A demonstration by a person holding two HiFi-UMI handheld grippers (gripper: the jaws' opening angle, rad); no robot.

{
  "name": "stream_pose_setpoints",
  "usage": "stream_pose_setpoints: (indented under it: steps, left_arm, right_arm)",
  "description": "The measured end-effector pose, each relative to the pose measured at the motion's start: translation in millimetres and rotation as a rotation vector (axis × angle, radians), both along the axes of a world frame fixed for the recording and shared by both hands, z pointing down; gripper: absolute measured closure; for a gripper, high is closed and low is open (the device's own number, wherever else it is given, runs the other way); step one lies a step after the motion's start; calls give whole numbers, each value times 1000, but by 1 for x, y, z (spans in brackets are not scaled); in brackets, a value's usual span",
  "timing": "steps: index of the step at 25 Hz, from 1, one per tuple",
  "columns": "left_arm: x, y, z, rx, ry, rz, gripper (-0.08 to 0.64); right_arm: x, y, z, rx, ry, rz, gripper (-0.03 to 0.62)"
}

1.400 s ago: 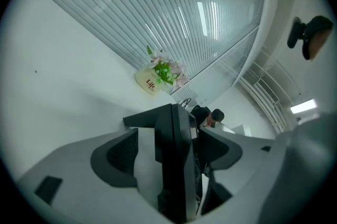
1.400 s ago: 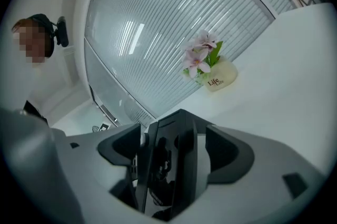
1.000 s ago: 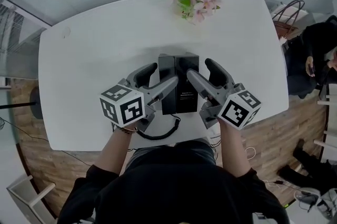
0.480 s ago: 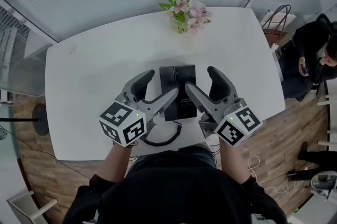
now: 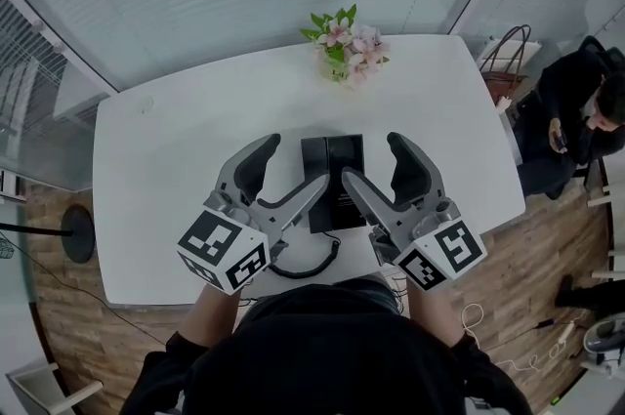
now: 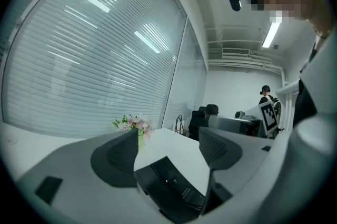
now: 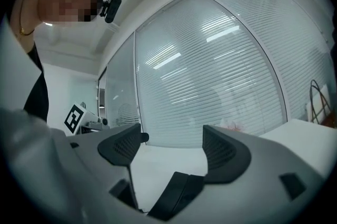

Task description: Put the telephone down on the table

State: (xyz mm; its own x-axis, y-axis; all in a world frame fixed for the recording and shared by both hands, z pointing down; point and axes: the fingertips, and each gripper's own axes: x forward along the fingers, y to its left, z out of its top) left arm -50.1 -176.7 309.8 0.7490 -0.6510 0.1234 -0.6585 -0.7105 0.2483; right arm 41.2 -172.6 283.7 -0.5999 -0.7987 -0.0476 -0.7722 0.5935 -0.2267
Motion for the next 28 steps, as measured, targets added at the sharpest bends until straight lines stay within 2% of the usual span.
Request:
stream_pose_setpoints:
  steps: [8, 13, 23, 28]
  left_arm:
    - [1, 7, -29, 89, -14, 5, 201]
    - [0, 11, -43, 135, -18, 10, 204]
    - [-2, 15, -63, 206, -29, 2, 362]
    - [-1, 17, -66, 224, -32, 4, 434]
  right_arm:
    - [-3, 11, -24, 86, 25, 1, 239]
    - [-3, 16, -35, 129, 47, 7, 291]
    - [-8, 22, -54, 179, 49, -22, 441]
    - [-10, 25, -58, 197, 53, -30, 477]
